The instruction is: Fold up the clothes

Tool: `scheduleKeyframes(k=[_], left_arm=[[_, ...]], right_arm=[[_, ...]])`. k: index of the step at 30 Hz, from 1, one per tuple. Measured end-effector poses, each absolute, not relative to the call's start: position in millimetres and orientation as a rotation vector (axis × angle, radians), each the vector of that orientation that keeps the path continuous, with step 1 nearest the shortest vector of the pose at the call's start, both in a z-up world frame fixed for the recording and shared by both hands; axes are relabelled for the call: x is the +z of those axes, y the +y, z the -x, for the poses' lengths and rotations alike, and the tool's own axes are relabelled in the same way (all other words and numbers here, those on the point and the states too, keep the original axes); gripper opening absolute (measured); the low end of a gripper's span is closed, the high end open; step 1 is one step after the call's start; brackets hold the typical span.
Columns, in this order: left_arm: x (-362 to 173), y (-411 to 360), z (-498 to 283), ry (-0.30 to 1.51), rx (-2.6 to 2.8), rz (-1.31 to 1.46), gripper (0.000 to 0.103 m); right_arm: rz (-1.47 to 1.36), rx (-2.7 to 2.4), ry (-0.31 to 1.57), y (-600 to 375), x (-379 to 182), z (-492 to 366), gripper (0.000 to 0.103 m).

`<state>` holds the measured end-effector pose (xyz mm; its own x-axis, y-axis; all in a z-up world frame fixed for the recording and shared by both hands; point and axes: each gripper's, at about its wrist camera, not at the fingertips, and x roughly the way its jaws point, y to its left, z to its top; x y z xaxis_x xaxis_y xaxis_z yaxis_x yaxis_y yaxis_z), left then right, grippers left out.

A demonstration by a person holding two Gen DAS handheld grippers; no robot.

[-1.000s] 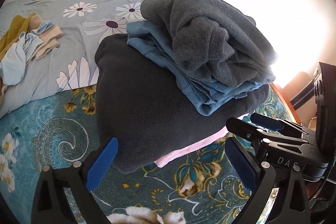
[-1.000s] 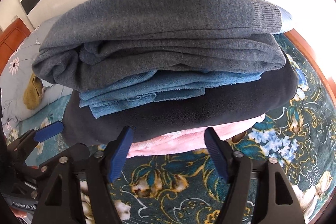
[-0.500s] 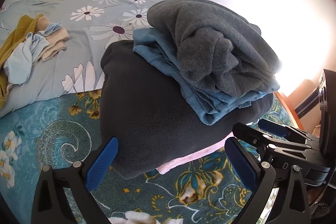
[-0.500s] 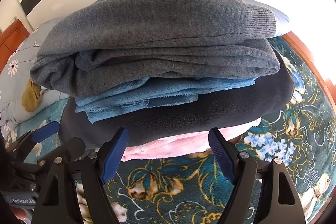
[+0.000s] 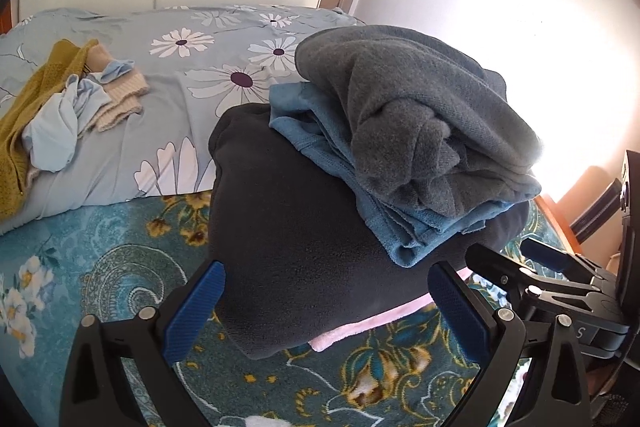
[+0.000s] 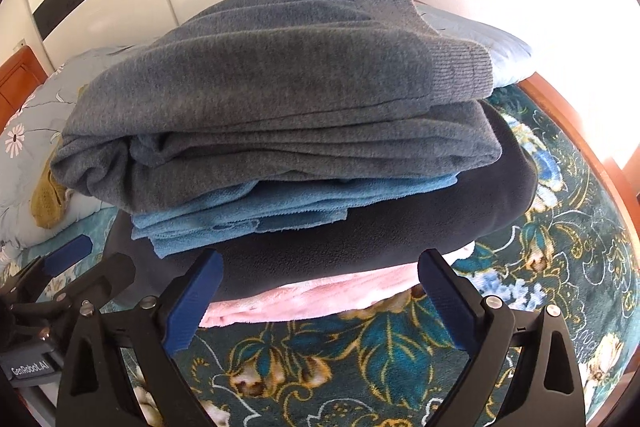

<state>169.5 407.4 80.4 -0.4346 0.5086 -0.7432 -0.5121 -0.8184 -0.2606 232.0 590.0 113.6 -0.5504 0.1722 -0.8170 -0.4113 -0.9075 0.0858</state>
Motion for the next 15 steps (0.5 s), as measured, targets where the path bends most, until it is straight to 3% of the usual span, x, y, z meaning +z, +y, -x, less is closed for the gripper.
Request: scheduleKeyframes(k=[7,15], left_arm=[[79,423,-177,0.202,2.31,1.085,0.103],[77,427,-176,0.208,2.326,1.093,0.103]], right_arm=[[1.292,2.437,0.348,585,114,-232,0.098],[1.302,2.426,0.352,587,107,-228,0.098]])
